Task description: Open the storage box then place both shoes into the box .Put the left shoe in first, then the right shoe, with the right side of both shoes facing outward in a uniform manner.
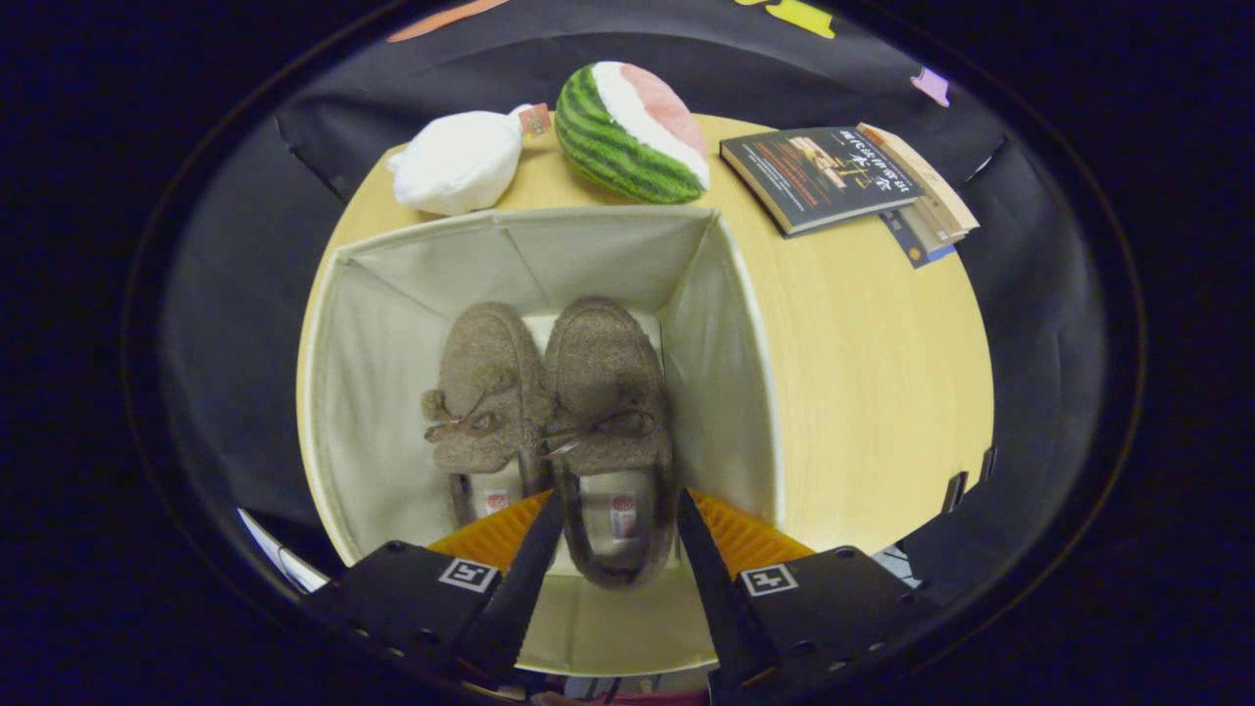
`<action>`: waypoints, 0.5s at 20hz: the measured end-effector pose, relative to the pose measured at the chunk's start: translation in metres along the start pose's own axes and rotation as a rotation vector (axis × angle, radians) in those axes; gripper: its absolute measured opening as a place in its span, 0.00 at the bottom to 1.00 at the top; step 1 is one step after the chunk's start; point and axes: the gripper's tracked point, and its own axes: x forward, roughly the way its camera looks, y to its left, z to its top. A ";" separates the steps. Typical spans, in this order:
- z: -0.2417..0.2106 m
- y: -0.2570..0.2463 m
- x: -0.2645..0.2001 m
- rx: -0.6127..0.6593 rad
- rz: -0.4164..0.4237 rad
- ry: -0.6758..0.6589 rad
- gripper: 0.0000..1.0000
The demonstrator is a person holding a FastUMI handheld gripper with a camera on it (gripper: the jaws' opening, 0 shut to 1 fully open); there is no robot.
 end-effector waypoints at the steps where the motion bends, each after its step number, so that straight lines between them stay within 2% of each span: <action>1: 0.001 -0.002 -0.010 0.003 0.016 -0.029 0.78; 4: 0.006 -0.016 -0.042 -0.009 0.039 -0.137 0.87; 6: 0.006 -0.031 -0.062 -0.010 0.039 -0.215 0.97; 10: 0.004 -0.074 -0.096 0.025 0.035 -0.334 0.97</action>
